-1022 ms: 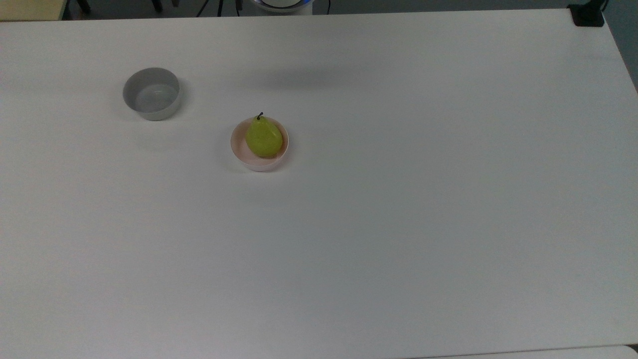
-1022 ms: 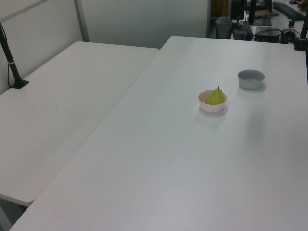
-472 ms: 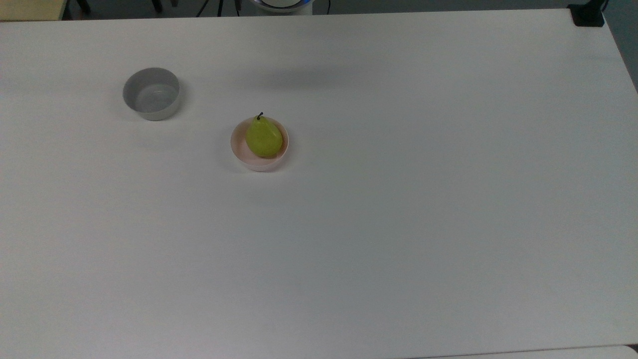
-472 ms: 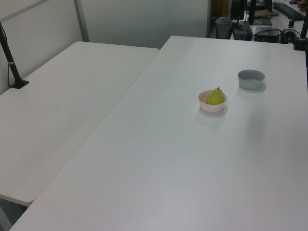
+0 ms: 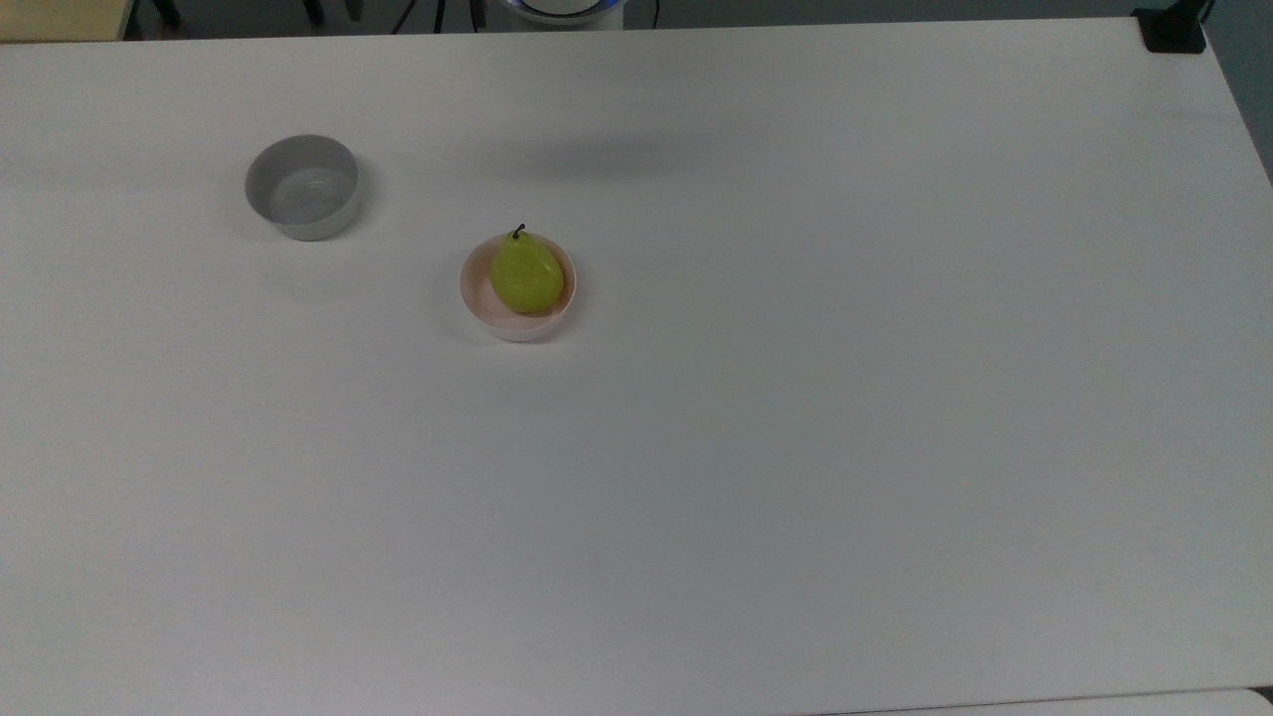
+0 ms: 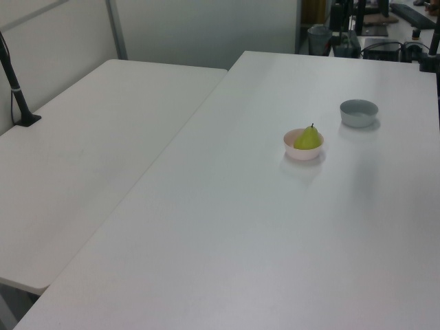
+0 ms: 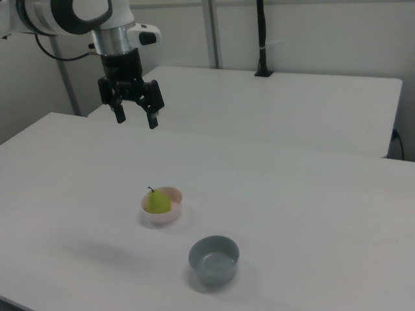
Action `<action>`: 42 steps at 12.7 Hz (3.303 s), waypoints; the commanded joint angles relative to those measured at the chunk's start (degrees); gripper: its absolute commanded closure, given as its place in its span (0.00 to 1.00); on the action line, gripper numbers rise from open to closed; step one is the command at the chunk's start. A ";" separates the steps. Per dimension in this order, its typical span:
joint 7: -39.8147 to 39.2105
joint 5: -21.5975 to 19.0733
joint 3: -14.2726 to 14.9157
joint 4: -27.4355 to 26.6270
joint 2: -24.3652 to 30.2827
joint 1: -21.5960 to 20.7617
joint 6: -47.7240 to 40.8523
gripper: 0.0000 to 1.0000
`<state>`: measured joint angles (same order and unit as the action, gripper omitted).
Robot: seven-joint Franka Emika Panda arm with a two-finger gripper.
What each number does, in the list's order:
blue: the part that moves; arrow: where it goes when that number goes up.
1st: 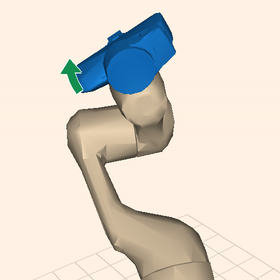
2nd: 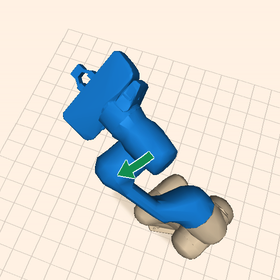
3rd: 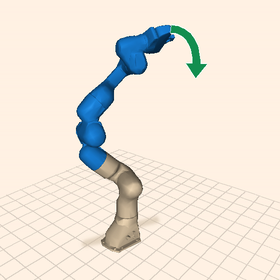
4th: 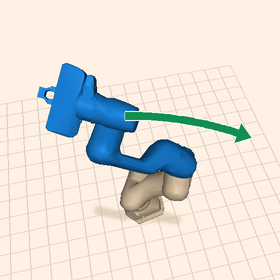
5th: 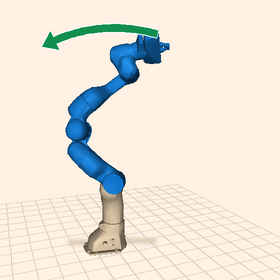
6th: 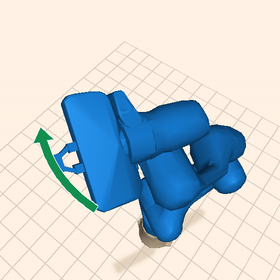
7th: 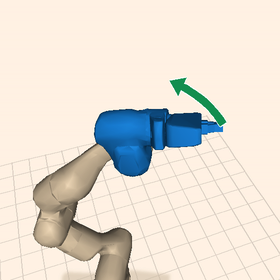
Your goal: Pick up a pear from the bowl
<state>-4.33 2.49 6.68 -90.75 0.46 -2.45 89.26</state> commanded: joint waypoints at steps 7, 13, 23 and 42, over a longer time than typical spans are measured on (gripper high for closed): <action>-1.04 -0.03 -0.43 -1.71 -1.68 -0.89 3.72 0.00; -1.21 0.06 -1.93 -4.25 -3.53 -0.89 9.96 0.00; -6.22 1.99 -4.83 -11.19 -7.40 -0.80 17.87 0.00; -5.52 5.07 -6.59 -18.76 -14.52 -0.89 31.24 0.27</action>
<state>-9.40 6.22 0.04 -108.55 -14.13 -3.12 118.76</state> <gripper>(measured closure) 0.220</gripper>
